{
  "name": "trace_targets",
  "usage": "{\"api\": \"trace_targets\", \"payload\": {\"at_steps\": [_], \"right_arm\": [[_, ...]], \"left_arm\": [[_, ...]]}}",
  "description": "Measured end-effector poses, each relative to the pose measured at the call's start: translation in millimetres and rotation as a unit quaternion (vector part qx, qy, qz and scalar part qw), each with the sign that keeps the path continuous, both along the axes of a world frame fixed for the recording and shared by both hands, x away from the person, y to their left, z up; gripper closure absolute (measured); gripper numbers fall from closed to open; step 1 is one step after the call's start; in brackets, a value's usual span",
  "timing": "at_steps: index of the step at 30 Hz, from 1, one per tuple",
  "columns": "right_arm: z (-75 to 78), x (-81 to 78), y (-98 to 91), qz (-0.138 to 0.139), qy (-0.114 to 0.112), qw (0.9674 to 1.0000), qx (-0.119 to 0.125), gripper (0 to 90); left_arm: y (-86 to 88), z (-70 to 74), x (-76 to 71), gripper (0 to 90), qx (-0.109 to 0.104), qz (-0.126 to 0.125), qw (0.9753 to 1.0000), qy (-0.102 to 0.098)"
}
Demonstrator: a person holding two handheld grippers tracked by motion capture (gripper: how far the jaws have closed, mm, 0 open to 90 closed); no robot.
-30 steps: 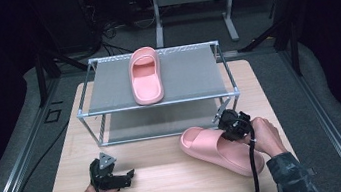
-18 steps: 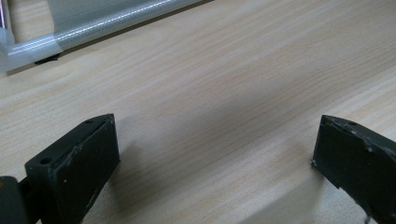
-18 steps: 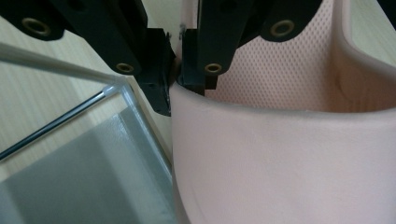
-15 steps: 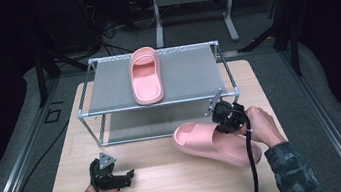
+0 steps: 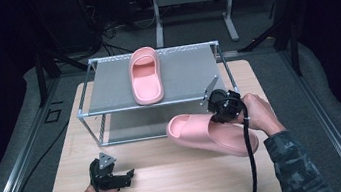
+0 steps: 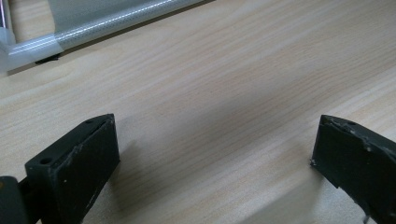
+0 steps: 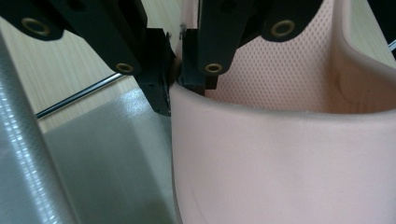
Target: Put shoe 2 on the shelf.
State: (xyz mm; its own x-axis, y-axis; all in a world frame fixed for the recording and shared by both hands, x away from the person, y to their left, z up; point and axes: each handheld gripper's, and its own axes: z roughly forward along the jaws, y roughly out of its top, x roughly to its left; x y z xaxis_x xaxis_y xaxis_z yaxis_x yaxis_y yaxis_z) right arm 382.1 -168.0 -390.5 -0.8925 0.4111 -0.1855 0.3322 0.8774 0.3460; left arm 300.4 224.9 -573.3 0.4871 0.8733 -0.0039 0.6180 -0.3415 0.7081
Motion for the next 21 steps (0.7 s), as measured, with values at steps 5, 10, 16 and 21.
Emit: {"api": "trace_targets", "payload": {"at_steps": [5, 10, 16, 21], "right_arm": [[9.4, 2.0, 1.8, 0.002, -0.003, 1.0000, -0.001, 84.1], [18.9, 5.3, 4.5, 0.004, -0.011, 0.9999, 0.002, 84.1], [32.8, 6.8, 6.4, 0.014, -0.009, 0.9998, 0.007, 84.0], [42.2, 7.5, 5.2, 0.017, -0.010, 0.9998, 0.010, 84.0]], "left_arm": [[0.0, 0.0, 0.0, 0.3, 0.000, 0.000, 1.0000, 0.000], [0.0, -0.1, 0.1, 0.3, 0.000, 0.001, 1.0000, -0.001], [0.2, 0.0, 0.1, 0.3, 0.001, 0.002, 1.0000, -0.001], [0.0, 0.0, 0.1, 0.3, 0.001, 0.005, 1.0000, -0.001]]}}
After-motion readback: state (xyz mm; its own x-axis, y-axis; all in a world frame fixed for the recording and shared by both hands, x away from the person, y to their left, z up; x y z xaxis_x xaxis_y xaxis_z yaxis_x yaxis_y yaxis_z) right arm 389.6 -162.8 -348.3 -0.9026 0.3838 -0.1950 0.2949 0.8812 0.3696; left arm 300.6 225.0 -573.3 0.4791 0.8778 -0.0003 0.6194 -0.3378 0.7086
